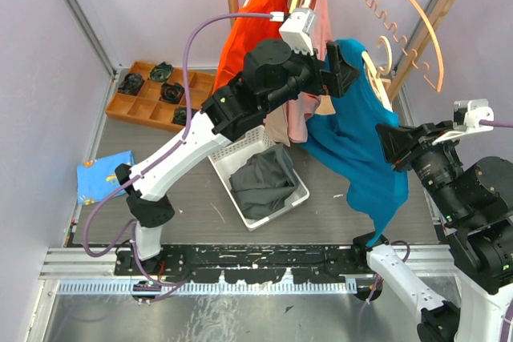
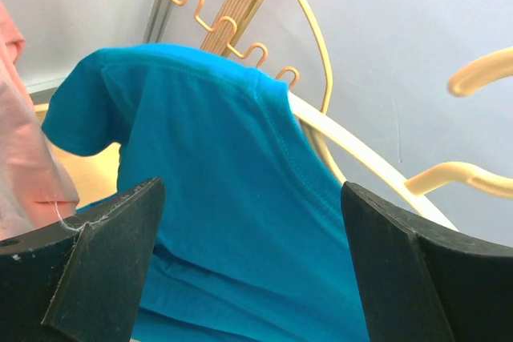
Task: Remove the t-shirt from the hanger
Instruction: Pick up the hanger from the clothesline.
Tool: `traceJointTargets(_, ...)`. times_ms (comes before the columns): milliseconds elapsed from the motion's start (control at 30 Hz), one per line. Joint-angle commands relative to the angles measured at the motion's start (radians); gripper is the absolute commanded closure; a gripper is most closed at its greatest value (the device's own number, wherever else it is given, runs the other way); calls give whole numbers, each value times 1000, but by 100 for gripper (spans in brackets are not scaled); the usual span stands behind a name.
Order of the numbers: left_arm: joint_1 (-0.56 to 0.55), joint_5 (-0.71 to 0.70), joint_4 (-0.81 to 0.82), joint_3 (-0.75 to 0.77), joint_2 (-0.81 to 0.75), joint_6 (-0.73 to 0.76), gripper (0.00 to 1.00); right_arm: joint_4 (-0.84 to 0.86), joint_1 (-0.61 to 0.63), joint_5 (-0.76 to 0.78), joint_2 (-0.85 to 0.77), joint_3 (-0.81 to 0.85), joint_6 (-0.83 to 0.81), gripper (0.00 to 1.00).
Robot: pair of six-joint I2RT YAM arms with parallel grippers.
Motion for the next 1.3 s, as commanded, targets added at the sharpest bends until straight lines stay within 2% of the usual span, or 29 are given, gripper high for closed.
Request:
traceJointTargets(0, -4, -5, 49, 52, 23, -23, 2, 69, -8, -29, -14, 17, 9, 99)
traceJointTargets(167, -5, -1, 49, 70, 44, -29, 0, 68, -12, -42, -11, 25, 9, 99)
traceJointTargets(400, -7, 1, 39, 86, 63, -30, 7, 68, -18, -56, -3, 42, 10, 99)
traceJointTargets(533, -7, -1, 38, 87, 66, -29, 14, 70, -19, -64, 1, 50, 10, 99)
traceJointTargets(767, -8, 5, 39, 85, 67, -24, 34, 74, -24, -77, 6, 59, 10, 99)
traceJointTargets(867, -8, 10, 44, 87, 68, -23, 47, 73, -24, -84, 7, 63, 10, 99)
traceJointTargets(967, -7, 21, 46, 92, 73, -27, 66, 73, -26, -87, 11, 68, 11, 99)
traceJointTargets(1067, -7, 34, 47, 102, 75, -30, 93, 73, -28, -85, 15, 68, 11, 99)
traceJointTargets(1100, -7, 39, 48, 103, 76, -31, 98, 73, -28, -84, 16, 66, 10, 99)
traceJointTargets(1267, -11, 62, 51, 105, 70, -38, 100, 88, -28, -65, 10, 29, 15, 99)
